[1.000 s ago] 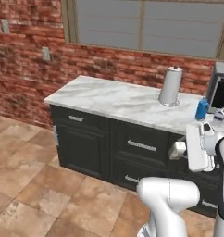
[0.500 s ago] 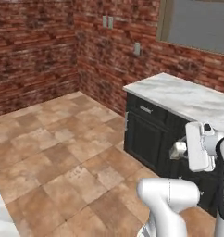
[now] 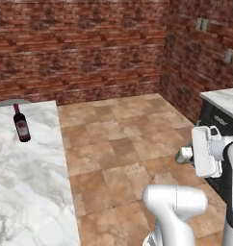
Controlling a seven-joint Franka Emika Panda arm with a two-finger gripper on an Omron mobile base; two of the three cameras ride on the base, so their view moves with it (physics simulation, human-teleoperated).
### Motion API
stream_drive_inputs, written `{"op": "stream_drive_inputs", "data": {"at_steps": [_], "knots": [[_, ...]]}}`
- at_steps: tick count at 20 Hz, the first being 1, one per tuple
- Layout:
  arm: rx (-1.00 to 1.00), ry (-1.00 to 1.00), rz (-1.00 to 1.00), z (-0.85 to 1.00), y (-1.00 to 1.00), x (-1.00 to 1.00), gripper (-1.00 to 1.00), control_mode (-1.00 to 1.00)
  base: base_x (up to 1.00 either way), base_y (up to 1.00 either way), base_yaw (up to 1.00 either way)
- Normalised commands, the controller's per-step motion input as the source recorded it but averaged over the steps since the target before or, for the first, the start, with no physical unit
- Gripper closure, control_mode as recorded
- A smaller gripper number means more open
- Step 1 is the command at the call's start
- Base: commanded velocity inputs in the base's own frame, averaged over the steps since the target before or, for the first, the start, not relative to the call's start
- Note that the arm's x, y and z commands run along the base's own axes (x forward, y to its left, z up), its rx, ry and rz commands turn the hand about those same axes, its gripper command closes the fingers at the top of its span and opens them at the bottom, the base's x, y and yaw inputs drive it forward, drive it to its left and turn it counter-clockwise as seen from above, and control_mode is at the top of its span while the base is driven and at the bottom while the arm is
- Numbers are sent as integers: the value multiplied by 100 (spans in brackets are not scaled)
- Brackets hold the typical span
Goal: Move the drinks to the dining counter.
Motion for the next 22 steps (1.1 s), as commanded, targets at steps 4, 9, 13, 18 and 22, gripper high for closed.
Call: {"op": "stream_drive_inputs", "data": {"at_steps": [4,9,13,18,22], "knots": [[0,0,0,0,0,0,100,100,65,0,32],[0,0,0,0,0,0,100,100,93,0,29],[0,0,0,0,0,0,100,100,75,11,45],[0,0,0,0,0,0,100,100,27,19,62],[0,0,0,0,0,0,100,100,8,21,70]]}}
